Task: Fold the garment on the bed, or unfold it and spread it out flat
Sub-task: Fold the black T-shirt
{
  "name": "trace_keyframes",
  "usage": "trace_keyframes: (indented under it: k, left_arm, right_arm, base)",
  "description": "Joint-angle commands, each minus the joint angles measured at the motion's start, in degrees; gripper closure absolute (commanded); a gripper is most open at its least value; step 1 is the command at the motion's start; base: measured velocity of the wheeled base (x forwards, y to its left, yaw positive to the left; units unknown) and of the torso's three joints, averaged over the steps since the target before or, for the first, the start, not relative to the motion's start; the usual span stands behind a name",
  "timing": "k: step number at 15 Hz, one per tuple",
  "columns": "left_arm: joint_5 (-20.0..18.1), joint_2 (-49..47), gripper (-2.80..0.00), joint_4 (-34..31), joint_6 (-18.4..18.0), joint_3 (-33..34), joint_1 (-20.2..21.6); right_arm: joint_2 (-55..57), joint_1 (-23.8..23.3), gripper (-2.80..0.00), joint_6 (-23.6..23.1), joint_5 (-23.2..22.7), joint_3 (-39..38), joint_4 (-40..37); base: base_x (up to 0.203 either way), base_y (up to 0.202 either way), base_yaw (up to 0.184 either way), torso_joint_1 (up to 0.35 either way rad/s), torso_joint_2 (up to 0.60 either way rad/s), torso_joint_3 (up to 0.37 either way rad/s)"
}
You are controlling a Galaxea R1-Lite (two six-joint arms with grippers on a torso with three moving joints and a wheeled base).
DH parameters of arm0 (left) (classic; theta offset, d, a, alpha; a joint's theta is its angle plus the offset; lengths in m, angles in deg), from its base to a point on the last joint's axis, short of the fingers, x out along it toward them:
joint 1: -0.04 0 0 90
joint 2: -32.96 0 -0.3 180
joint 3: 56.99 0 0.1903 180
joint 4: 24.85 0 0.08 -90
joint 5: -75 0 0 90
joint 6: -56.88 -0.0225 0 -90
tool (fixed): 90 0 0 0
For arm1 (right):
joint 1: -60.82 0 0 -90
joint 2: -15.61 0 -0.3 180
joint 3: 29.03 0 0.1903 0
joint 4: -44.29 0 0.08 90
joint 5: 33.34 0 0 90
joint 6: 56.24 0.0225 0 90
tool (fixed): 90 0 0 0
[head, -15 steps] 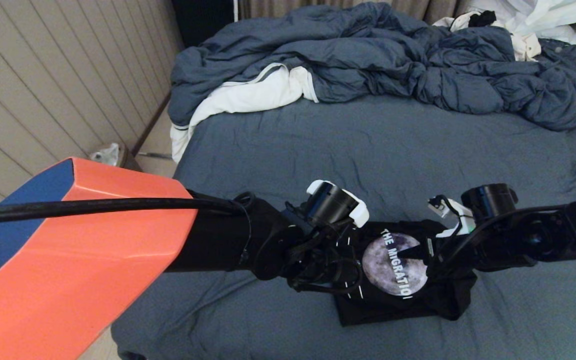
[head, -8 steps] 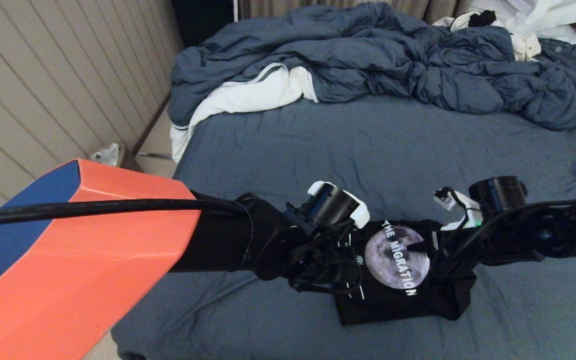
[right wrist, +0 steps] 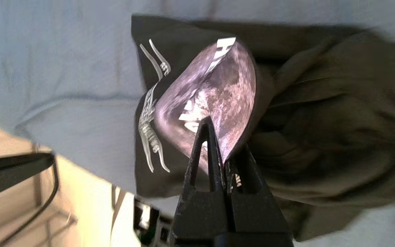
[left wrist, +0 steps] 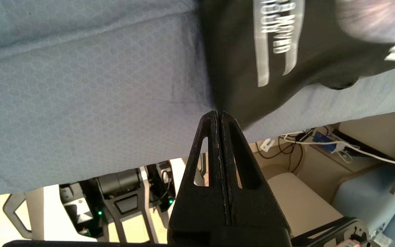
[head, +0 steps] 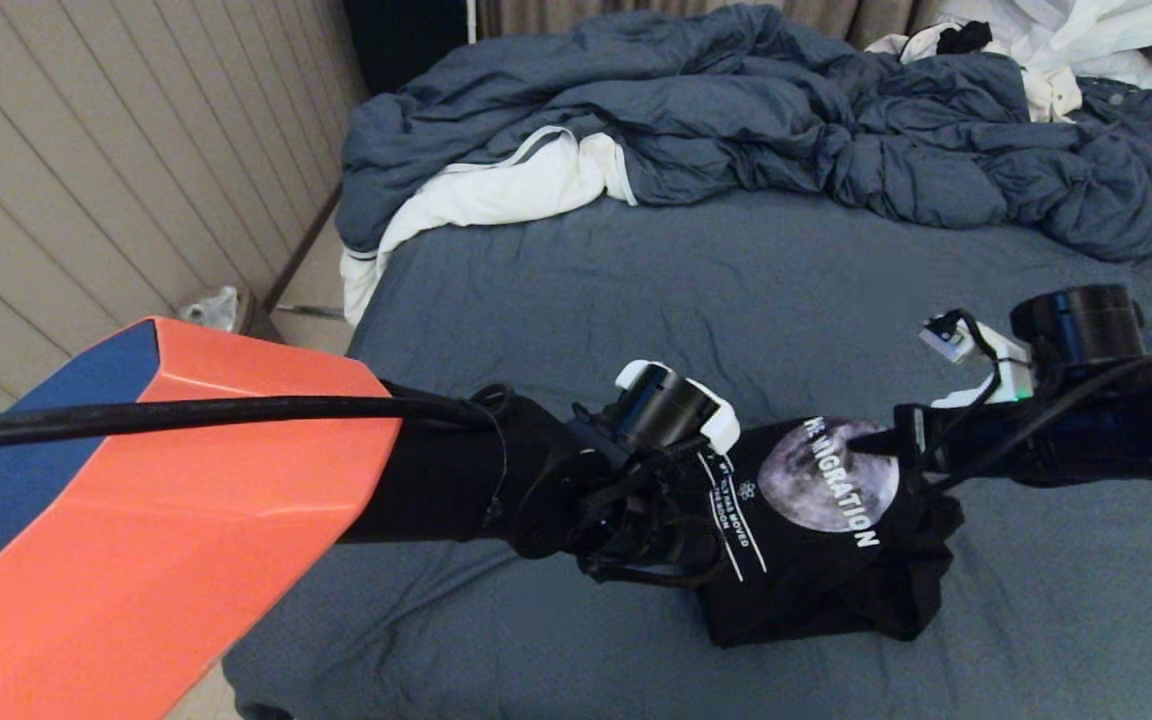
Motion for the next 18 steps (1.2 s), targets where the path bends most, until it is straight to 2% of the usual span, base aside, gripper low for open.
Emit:
trace_keyframes:
  k: [1, 7, 11, 14, 16, 18]
  left_arm:
    - [0.01, -0.09, 0.00, -0.02, 0.23, -0.11, -0.01]
    - [-0.03, -0.18, 0.00, 0.06, 0.23, -0.01, -0.01]
    - [-0.03, -0.53, 0.00, 0.07, 0.23, -0.03, -0.10]
    - [-0.03, -0.62, 0.00, 0.15, 0.15, -0.11, -0.10]
    - [-0.03, -0.89, 0.00, 0.15, 0.07, -0.20, -0.10]
    - [-0.03, -0.97, 0.00, 0.07, -0.12, -0.11, -0.10]
  right_arm:
    - [-0.86, -2.17, 0.00, -0.25, -0.16, 0.28, -0.02]
    - [1.29, -8.88, 0.00, -3.67, -0.31, -0.60, 0.06]
    - [3.06, -13.98, 0.00, -6.28, -1.99, -1.10, 0.07]
    - [4.95, -17.38, 0.00, -9.81, -2.23, -2.61, 0.24]
    - [6.81, -18.66, 0.00, -12.80, -2.24, -3.81, 0.30]
    - [7.69, -18.72, 0.00, -13.72, -2.29, -4.25, 0.42]
  base:
    - [0.000, 0.000, 0.000, 0.000, 0.00, 0.000]
    - [0.000, 0.000, 0.000, 0.000, 0.00, 0.000]
    - [0.000, 0.000, 0.000, 0.000, 0.00, 0.000]
    - [0.000, 0.000, 0.000, 0.000, 0.00, 0.000]
    - [0.000, 0.000, 0.000, 0.000, 0.00, 0.000]
    - [0.000, 0.000, 0.000, 0.000, 0.00, 0.000]
